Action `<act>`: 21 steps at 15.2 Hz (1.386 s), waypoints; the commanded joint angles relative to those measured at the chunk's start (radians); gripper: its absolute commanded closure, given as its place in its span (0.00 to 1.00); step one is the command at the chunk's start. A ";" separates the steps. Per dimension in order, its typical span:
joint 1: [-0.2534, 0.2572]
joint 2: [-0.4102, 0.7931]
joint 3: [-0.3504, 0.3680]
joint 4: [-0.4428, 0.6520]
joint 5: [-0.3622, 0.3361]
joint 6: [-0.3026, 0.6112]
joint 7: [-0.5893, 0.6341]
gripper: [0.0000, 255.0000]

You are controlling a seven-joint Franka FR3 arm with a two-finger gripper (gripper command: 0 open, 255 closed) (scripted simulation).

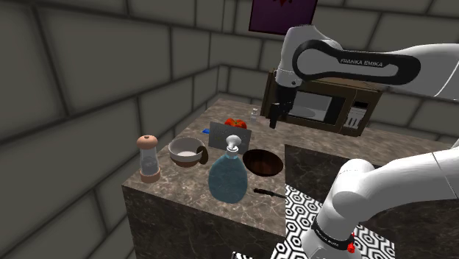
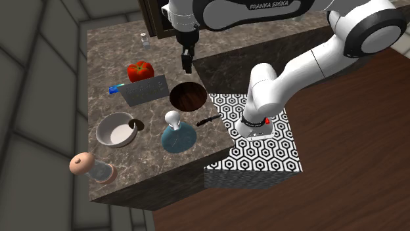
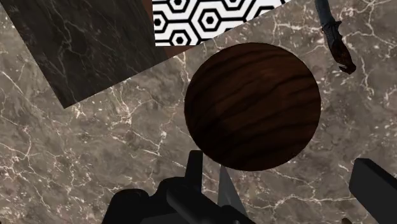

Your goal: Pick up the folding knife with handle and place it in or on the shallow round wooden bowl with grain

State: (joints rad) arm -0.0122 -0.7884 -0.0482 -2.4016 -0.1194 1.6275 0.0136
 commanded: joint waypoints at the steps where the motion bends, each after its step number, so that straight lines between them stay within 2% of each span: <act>1: 0.000 0.000 0.000 0.000 0.000 0.000 0.000 0.00; 19: 0.288 -0.052 -0.014 -0.500 0.095 0.267 -0.373 0.00; 21: 0.297 -0.049 -0.015 -0.526 0.098 0.290 -0.383 0.00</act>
State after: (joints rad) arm 0.2747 -0.8350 -0.0656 -2.9067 -0.0269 1.9035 -0.3641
